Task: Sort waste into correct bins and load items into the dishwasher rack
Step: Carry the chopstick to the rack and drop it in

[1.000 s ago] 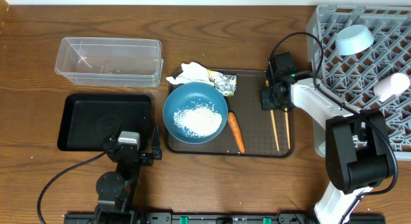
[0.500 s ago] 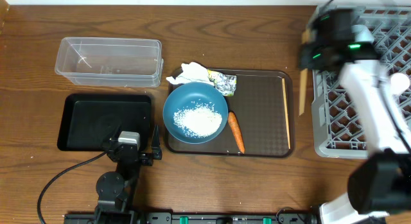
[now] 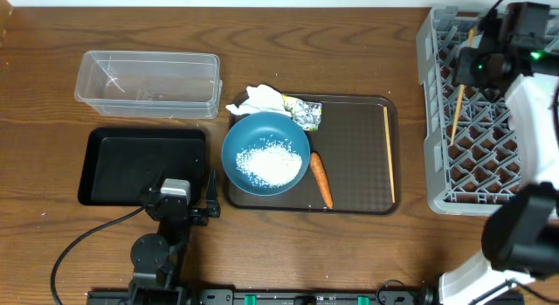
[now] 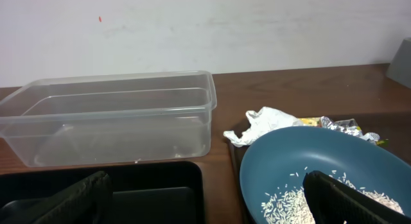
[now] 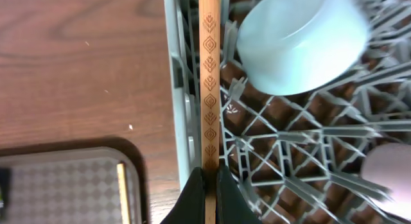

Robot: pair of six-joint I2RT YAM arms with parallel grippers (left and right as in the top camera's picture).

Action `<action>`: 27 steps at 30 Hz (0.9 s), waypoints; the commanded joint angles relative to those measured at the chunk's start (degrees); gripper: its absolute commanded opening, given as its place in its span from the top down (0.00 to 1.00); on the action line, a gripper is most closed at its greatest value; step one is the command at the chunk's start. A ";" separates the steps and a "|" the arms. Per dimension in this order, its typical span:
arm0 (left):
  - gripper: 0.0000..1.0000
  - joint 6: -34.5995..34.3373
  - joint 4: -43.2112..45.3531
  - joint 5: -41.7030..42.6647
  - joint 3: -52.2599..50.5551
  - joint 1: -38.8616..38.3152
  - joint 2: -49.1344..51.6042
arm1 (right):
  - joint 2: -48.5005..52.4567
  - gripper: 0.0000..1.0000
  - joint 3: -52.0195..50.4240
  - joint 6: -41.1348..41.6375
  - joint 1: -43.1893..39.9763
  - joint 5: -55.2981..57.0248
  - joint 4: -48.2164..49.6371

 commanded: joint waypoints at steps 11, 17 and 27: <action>0.02 -0.26 -1.90 0.59 -0.98 0.24 -0.15 | 2.56 0.49 0.44 -0.94 0.07 0.70 -1.22; 0.02 -0.26 -1.90 0.59 -0.98 0.24 -0.15 | -1.60 0.37 4.98 1.03 1.27 0.68 -8.07; 0.03 -0.26 -1.90 0.59 -0.98 0.24 -0.15 | -5.20 0.20 4.74 1.46 8.66 -16.74 -20.68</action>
